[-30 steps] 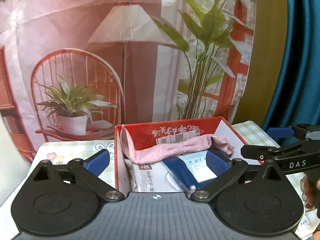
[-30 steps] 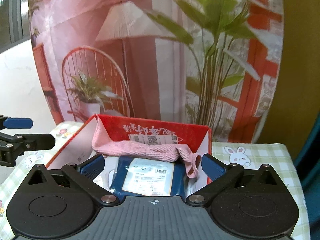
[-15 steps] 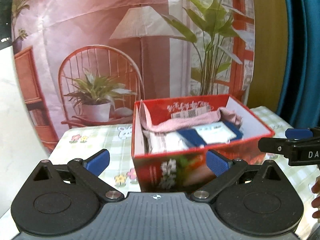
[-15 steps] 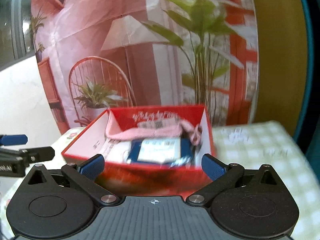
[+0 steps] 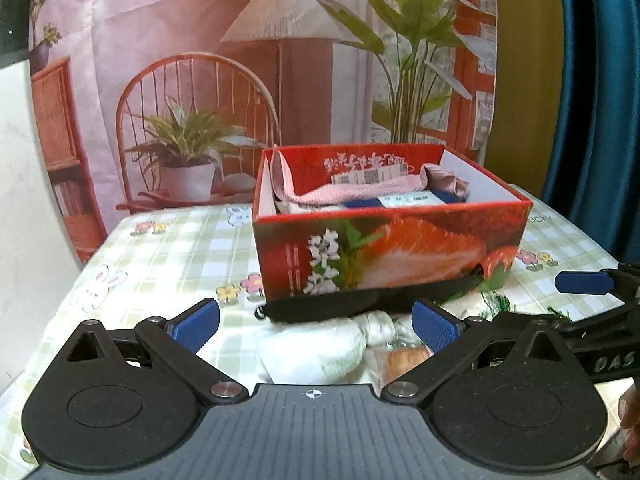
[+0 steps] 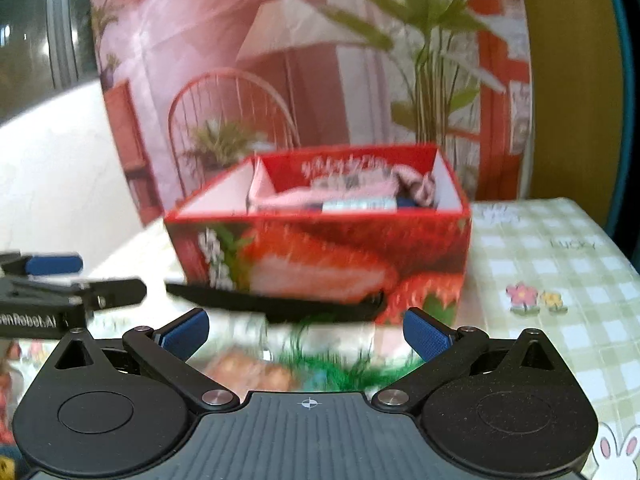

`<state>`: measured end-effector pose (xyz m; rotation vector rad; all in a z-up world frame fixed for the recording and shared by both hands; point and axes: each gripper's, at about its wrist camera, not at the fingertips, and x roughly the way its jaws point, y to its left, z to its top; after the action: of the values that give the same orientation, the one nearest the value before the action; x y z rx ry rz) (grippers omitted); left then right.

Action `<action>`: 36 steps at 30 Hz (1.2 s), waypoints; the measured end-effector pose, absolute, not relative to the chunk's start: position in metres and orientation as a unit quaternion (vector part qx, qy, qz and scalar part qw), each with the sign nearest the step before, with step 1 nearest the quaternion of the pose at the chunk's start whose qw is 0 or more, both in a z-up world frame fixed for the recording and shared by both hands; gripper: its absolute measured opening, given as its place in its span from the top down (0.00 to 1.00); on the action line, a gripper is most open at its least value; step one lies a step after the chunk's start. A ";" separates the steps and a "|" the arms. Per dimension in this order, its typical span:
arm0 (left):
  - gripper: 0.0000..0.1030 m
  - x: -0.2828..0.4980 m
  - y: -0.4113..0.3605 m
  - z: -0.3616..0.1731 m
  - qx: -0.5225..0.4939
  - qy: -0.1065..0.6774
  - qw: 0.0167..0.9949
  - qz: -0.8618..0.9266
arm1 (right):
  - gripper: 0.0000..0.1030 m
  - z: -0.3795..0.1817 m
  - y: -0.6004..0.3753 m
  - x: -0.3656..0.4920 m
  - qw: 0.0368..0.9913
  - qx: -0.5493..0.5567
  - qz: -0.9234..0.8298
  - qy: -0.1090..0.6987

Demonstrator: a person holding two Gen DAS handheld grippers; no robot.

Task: Organize soft objects
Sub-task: 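Withdraw both tools and lower them toward the bagged bread, then grasp the bagged bread with both tools and lift it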

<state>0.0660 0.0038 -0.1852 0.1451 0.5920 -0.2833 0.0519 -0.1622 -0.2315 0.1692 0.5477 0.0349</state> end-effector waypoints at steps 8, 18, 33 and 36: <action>0.00 0.061 0.007 -0.193 0.057 0.300 0.939 -0.159 | 0.00 -0.241 -0.152 0.047 0.954 0.056 0.013 0.295; 0.12 0.066 0.007 -0.202 0.030 0.325 0.926 -0.188 | 0.26 -0.246 -0.152 0.048 0.950 0.063 0.038 0.304; 0.36 0.074 0.007 -0.229 -0.011 0.376 0.900 -0.221 | 0.66 -0.259 -0.148 0.052 0.935 0.083 0.087 0.334; 0.36 0.076 0.006 -0.234 -0.017 0.386 0.894 -0.228 | 0.66 -0.264 -0.148 0.054 0.930 0.090 0.091 0.344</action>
<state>0.0765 0.0056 -0.2340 -0.0352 0.8012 -0.4736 0.0540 -0.1483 -0.2645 0.1837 0.7054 0.1868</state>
